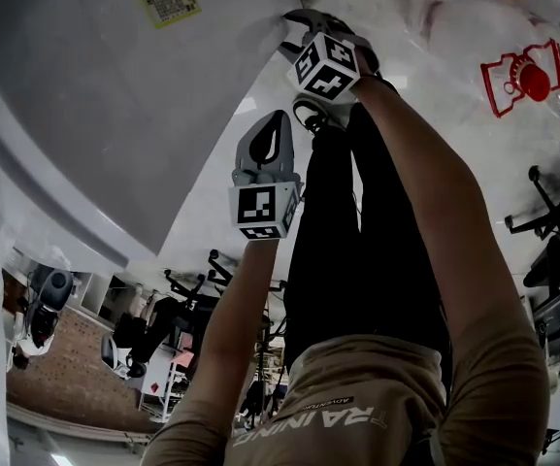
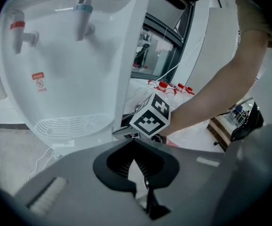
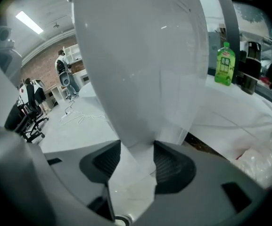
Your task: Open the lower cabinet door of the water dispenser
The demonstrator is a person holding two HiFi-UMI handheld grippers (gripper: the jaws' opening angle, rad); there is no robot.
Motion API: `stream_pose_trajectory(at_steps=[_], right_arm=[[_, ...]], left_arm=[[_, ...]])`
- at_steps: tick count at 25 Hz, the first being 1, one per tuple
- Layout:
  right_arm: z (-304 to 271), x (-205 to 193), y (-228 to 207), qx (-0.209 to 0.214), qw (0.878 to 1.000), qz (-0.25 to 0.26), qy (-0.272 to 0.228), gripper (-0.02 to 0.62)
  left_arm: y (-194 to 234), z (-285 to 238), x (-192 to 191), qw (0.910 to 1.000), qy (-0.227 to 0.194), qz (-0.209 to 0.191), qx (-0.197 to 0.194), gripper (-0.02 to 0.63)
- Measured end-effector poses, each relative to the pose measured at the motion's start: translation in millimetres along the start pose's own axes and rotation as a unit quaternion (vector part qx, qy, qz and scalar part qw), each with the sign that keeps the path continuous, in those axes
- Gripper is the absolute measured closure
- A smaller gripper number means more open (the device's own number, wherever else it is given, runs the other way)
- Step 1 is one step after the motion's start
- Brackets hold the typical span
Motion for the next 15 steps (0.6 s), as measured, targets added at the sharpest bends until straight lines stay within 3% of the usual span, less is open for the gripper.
stream_pose_trajectory(at_steps=[8, 15], right_arm=[[0, 1, 6, -0.031, 0.999, -0.033, 0.013, 0.403], [4, -3, 15, -0.027, 0.998, -0.06, 0.021, 0.405]], left_arm=[[1, 4, -19, 0.9999, 0.005, 0.013, -0.001, 0.606], [5, 8, -29, 0.9997, 0.01, 0.023, 0.005, 0.606]])
Point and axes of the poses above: the fingertips, and each gripper's own axes: z backward along the fingers, y to its left, x out of its top, the point moved 3 cm from there along z, backward along the fingers, and after that the axes turned 13 degrees about -z, right-handed, at the moved point
